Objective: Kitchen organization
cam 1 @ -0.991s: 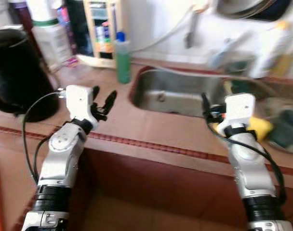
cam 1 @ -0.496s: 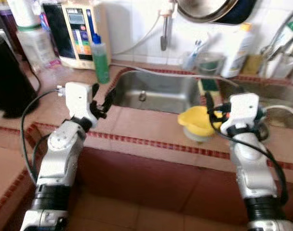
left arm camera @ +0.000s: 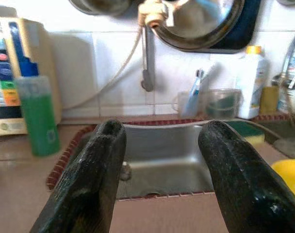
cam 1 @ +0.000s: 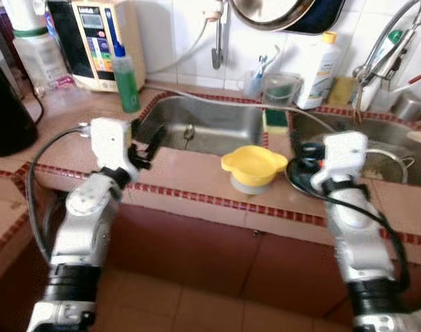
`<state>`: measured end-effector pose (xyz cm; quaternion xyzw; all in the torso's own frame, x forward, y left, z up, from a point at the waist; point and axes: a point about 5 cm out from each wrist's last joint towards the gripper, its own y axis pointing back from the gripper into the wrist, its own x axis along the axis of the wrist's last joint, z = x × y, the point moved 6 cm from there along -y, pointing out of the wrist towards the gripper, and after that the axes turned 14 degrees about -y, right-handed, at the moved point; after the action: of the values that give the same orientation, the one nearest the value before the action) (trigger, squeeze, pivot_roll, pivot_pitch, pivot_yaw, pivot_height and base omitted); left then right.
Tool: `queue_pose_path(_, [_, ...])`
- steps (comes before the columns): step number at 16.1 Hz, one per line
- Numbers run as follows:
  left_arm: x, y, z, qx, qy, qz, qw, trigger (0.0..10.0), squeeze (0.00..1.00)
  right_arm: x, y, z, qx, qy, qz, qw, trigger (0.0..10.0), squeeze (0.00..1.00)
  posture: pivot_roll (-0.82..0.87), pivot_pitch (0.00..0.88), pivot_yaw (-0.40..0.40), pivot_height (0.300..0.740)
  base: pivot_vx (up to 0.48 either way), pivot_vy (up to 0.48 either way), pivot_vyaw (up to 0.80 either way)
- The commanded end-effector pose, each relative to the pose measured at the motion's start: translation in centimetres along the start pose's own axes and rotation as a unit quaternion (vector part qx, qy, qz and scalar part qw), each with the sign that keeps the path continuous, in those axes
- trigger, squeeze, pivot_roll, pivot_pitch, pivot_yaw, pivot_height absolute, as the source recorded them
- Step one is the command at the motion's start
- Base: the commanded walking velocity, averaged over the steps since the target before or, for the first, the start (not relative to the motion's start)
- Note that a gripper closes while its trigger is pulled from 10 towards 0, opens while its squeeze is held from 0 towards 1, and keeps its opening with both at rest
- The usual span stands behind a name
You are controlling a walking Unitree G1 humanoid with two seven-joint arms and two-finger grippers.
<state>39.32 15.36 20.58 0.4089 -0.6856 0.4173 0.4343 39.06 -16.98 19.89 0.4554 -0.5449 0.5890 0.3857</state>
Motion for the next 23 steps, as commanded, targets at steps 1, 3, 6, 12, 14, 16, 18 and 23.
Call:
queue_pose_path(1, [0.3, -0.3, 0.3, -0.005, -0.002, 0.005, 1.0, 10.0, 0.0, 0.5, -0.1, 0.5, -0.004, 0.005, 0.008, 1.0, 10.0, 0.0, -0.19, 0.0, 0.013, 0.74, 0.0, -0.352, 0.0])
queue_pose_path(3, [0.3, -0.3, 0.5, -0.007, -0.002, 0.005, 1.0, 10.0, 0.0, 0.5, -0.1, 0.4, -0.002, 0.006, 0.007, 1.0, 10.0, 0.0, -0.19, 0.0, 0.015, 0.74, 0.0, -0.352, 0.0])
queue_pose_path(6, [0.3, -0.4, 0.7, -0.013, -0.004, 0.006, 1.0, 10.0, 0.0, 0.5, -0.1, 0.3, 0.0, 0.008, 0.007, 1.0, 10.0, 0.0, -0.19, 0.0, 0.015, 0.74, 0.0, -0.35, 0.0])
queue_pose_path(12, [0.6, -0.5, 1.5, -0.034, -0.005, 0.015, 0.999, 10.0, 0.0, 0.4, -0.1, 0.1, 0.002, 0.006, 0.006, 1.0, 10.0, 0.0, -0.19, 0.0, 0.019, 0.74, 0.0, -0.109, 0.0])
queue_pose_path(14, [0.9, -0.3, 2.1, -0.05, -0.006, 0.023, 0.998, 10.0, 0.0, 0.2, 0.0, 0.3, -0.003, 0.002, 0.001, 1.0, 10.0, 0.0, -0.19, 0.0, 0.021, 0.74, 0.0, 0.0, 0.0])
queue_pose_path(16, [0.8, -0.2, 2.5, -0.064, -0.013, 0.022, 0.998, 10.0, 0.0, -0.1, 0.1, 0.5, -0.012, 0.0, -0.004, 1.0, 10.0, 0.0, -0.19, 0.0, 0.022, 0.74, 0.0, 0.0, -0.66])
queue_pose_path(18, [0.8, -0.1, 2.7, -0.073, -0.019, 0.023, 0.997, 10.0, 0.0, -0.1, 0.1, 0.5, -0.011, 0.0, -0.004, 1.0, 10.0, 0.0, -0.19, 0.0, 0.023, 0.74, 0.0, 0.0, -0.68])
queue_pose_path(23, [0.9, 0.1, 3.2, -0.091, -0.028, 0.028, 0.995, 10.0, 0.0, -0.1, 0.2, 0.4, -0.012, 0.001, -0.004, 1.0, 10.0, 0.0, -0.19, 0.0, 0.027, 0.74, 0.0, 0.0, -0.66])
